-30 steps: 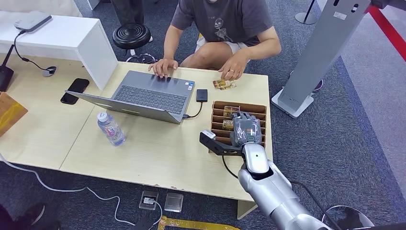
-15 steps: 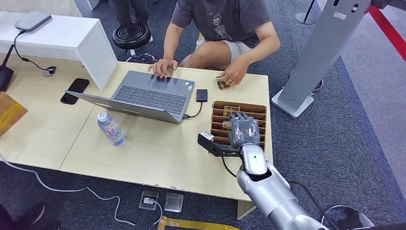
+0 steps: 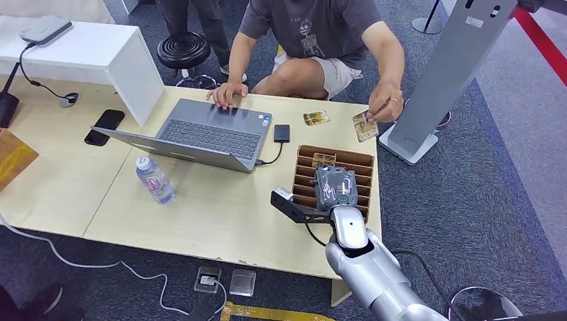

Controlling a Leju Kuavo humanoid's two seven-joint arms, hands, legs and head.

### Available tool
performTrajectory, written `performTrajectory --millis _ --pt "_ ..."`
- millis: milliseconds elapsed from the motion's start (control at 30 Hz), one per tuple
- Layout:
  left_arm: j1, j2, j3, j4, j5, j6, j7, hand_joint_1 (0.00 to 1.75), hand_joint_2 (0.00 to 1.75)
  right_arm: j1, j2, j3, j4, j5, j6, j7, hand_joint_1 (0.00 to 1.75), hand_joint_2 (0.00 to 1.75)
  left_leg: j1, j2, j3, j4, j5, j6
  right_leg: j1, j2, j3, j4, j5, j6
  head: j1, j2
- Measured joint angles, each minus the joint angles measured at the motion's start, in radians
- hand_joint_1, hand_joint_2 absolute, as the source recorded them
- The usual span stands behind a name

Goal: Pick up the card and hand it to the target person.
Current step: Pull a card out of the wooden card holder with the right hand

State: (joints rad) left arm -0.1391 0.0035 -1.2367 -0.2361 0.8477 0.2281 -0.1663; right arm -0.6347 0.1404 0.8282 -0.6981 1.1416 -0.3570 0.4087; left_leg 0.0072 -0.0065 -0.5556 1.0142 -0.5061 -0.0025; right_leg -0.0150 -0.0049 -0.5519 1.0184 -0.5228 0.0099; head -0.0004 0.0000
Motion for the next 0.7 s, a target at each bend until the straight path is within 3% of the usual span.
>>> performTrajectory --millis 500,700 --pt "-0.007 -0.004 0.0 0.0 -0.012 0.0 0.003 0.0 0.0 0.005 -0.001 -0.004 -0.005 0.0 -0.017 0.006 1.53 1.75 0.0 0.0 0.0 0.0 0.0 0.0 0.0 0.0 0.0 0.0 0.0 0.0 0.0 0.0" --pt "-0.002 -0.004 0.0 0.0 -0.012 0.0 0.0 0.0 0.0 0.03 -0.018 -0.022 -0.099 0.008 -0.032 0.006 1.51 1.75 0.0 0.0 0.0 0.0 0.0 0.0 0.0 0.0 0.0 0.0 0.0 0.0 0.0 0.0"
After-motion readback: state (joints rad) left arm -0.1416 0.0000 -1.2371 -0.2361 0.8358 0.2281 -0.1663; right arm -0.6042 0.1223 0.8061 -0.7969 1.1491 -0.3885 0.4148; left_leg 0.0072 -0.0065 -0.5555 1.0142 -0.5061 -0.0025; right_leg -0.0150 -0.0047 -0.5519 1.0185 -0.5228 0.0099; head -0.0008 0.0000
